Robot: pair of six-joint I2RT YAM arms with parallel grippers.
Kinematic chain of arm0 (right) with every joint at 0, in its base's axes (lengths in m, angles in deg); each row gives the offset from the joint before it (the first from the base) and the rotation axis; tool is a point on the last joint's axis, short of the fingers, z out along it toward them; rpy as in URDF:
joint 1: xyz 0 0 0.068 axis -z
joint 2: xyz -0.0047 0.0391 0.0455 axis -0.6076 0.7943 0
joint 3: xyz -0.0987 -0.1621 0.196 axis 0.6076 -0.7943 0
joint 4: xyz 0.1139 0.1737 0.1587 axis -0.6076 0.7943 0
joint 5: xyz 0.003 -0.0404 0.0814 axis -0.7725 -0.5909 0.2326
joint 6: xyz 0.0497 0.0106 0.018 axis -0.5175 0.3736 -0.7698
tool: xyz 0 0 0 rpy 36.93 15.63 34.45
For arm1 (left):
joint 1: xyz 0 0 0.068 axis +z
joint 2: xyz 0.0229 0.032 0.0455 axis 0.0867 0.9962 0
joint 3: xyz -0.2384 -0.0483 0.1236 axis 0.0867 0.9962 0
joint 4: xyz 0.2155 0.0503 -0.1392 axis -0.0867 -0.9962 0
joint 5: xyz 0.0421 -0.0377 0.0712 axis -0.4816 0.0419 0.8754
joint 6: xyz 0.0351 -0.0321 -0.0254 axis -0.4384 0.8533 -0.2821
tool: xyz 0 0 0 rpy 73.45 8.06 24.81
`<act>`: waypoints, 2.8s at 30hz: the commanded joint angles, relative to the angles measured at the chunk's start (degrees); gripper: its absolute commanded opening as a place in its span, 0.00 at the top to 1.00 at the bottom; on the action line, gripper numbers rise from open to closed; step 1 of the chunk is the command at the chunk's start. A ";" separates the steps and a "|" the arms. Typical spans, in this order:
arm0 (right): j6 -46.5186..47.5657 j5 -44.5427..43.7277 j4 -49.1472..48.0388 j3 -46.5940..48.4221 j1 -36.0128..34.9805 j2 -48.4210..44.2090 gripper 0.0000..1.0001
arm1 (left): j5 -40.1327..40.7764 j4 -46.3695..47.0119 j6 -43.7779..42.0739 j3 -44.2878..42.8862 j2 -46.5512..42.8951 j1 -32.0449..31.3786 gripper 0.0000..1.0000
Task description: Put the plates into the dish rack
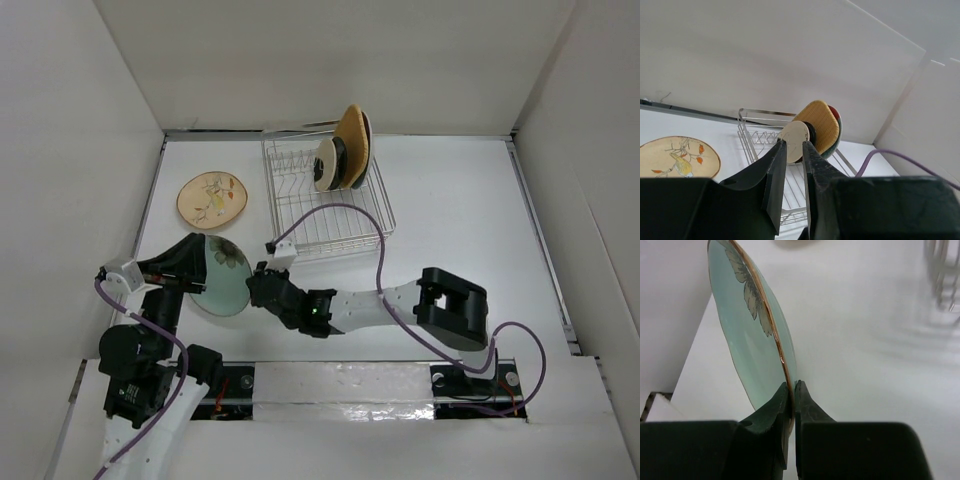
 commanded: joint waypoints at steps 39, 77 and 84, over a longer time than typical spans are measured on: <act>44.46 -21.22 3.66 42.72 32.30 12.96 1.00 | -3.76 2.41 -0.80 -0.44 3.44 -0.29 0.79; 29.23 3.64 10.36 18.66 27.30 -9.69 0.20 | -0.24 1.35 9.03 -8.44 29.97 1.29 0.65; 27.65 13.12 1.56 -3.84 25.36 -29.91 1.00 | -5.51 7.50 17.12 -8.98 45.88 8.04 0.90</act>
